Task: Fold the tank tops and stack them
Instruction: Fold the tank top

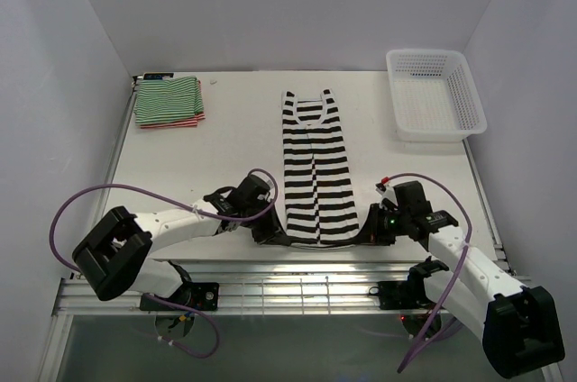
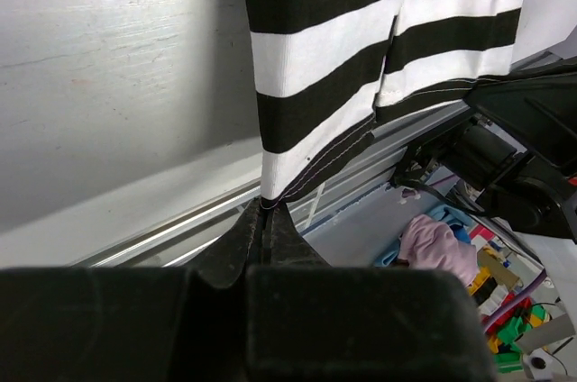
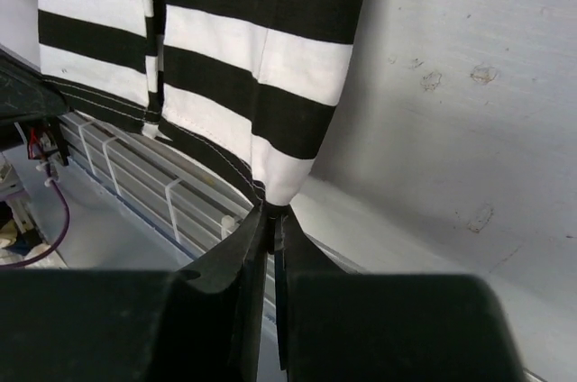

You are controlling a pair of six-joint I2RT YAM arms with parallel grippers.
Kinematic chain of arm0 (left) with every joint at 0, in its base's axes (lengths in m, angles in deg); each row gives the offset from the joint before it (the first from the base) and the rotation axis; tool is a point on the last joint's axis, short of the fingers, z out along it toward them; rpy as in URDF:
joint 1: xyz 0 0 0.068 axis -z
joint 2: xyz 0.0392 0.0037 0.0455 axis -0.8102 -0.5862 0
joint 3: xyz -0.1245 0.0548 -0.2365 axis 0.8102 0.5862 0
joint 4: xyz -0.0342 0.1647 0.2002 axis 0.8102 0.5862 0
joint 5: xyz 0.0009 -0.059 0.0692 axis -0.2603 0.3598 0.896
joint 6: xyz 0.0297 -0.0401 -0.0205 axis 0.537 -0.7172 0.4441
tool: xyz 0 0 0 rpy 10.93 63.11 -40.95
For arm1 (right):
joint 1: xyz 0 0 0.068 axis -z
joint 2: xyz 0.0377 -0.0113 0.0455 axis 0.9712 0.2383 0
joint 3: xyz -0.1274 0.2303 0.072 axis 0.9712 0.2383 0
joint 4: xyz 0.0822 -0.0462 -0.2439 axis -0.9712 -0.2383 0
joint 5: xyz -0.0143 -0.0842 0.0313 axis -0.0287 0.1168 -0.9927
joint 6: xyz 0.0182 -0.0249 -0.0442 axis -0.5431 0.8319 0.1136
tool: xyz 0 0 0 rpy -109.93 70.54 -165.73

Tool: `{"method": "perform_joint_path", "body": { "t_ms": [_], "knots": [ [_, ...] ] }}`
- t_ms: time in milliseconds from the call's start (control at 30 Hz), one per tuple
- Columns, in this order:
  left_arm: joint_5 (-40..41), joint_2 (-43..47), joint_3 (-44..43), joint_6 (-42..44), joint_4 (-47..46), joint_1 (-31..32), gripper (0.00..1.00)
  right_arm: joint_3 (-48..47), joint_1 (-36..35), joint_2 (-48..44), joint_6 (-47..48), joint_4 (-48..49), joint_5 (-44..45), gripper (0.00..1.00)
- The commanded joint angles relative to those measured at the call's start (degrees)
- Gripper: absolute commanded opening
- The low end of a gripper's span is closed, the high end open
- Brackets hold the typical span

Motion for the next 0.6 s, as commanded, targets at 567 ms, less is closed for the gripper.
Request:
{"method": "perform_joint_path", "body": {
  "t_ms": [567],
  "knots": [
    [1.7, -6.6, -18.8, 6.2, 0.5, -9.9, 0.0, -26.1, 0.0, 14.3, 1.4, 4.0, 12.8, 0.08]
  ]
}}
